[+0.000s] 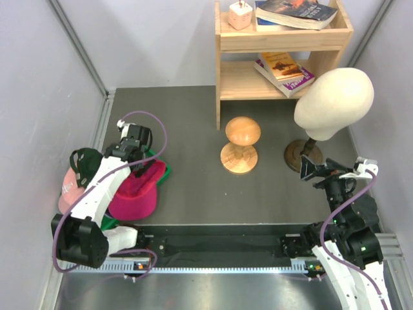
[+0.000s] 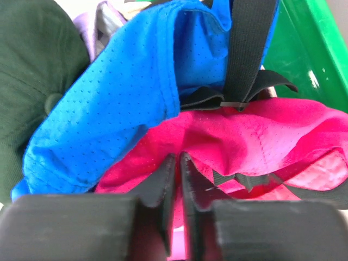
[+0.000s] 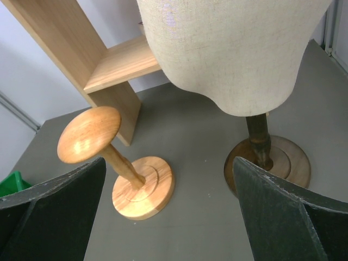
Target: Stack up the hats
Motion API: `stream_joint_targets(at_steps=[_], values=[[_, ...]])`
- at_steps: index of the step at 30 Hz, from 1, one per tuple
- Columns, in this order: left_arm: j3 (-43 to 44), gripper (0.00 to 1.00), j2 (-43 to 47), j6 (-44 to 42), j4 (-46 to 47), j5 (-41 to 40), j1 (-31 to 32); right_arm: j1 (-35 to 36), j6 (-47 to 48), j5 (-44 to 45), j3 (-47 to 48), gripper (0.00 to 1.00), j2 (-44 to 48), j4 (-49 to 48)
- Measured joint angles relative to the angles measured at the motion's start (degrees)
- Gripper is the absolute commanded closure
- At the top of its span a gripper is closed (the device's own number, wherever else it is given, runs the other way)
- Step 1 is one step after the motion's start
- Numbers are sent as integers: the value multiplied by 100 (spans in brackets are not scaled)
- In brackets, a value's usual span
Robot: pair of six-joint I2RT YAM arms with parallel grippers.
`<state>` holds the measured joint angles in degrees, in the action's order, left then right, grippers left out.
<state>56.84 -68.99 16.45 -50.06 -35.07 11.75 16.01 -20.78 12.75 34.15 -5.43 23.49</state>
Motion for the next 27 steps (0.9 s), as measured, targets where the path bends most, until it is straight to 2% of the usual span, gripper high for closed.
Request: stream_joint_targets(at_steps=[5,9,18,22,27], values=[[31,100,0,33,-101,-20,22,0,2,-2,2,0,0,0],[219,100,146,55,-297,313,37,-2,87,-275,2,1,-42,-79],[1161,100,1773,-4,-295,2087,42,0,208,-2387,297,7,-1169,-979],[1692,100,1996,4,-214,2870,42,13,-205,-3141,251,7,-1346,-1755],[2203,100,1875,11,-90,3866,42,334,-505,-3488,188,7,-1567,-2461]])
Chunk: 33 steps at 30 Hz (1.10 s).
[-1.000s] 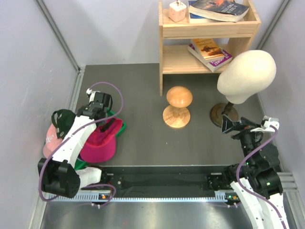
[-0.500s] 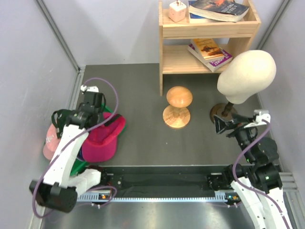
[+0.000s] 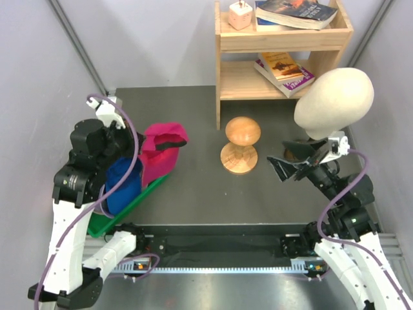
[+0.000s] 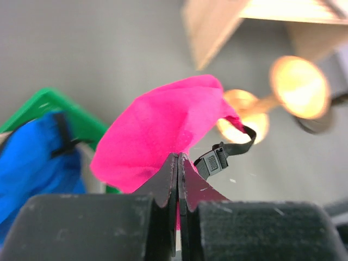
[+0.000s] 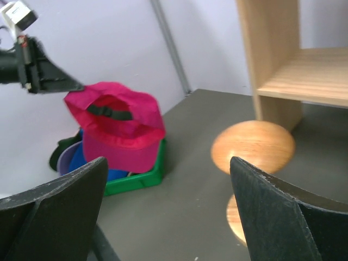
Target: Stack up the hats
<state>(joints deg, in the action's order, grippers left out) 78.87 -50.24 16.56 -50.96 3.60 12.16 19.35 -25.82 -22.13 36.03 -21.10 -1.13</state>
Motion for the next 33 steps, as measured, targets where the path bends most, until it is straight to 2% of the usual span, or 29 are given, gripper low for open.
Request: stream_joint_targets(at_steps=[3,9,11,16,20,28,33], values=[[138,100,-87,-2,142,597,0,446,-24,-9,50,7,-361,-256],[212,100,-310,-195,264,1777,0,2184,391,531,717,4,-1814,-354],[212,100,-354,-334,284,2138,0,2533,540,446,1043,4,-2387,-448],[212,100,-361,-660,293,3008,0,2629,671,140,1318,8,-3250,-765],[212,100,-269,-890,295,3576,0,2629,645,-94,1311,11,-3550,-916],[212,100,55,-1054,330,4162,0,2629,546,-442,1115,19,-3609,-1517],[212,100,140,-1071,404,4271,0,2629,555,-629,968,32,-3606,-1718]])
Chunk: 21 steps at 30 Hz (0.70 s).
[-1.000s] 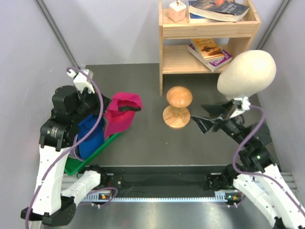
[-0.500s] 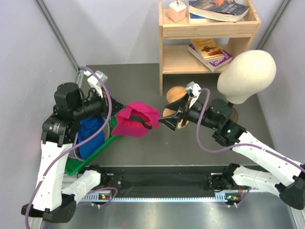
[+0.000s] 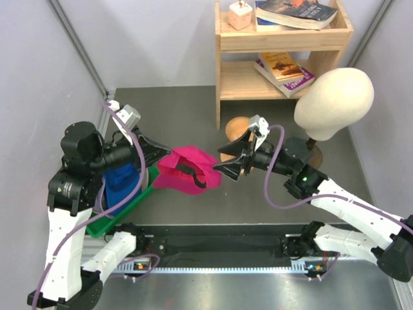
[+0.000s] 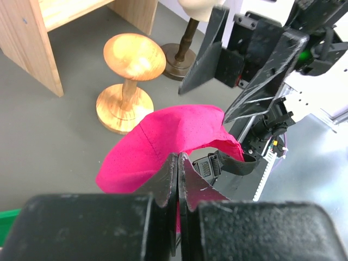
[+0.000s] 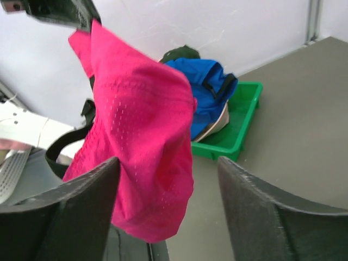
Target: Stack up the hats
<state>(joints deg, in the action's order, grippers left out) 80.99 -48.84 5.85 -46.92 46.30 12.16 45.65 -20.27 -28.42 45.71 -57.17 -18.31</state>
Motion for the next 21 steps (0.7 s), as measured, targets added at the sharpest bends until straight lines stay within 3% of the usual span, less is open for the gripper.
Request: stream_joint_targets(at_steps=[1,4,5,9,15,21], values=[[0,100,11,-2,11,13,0,0,7,-63,-50,34,-2,-39],[0,100,33,-4,22,20,0,0,13,-295,-177,52,-15,-129],[0,100,35,-4,22,20,0,0,11,-382,-199,67,-35,-173],[0,100,50,-4,26,20,0,0,-48,-649,-264,100,-63,-343],[-87,100,74,0,136,-136,2,7,-24,-487,-295,100,92,-291],[-238,100,-256,273,732,-328,28,9,398,387,278,100,610,763]])
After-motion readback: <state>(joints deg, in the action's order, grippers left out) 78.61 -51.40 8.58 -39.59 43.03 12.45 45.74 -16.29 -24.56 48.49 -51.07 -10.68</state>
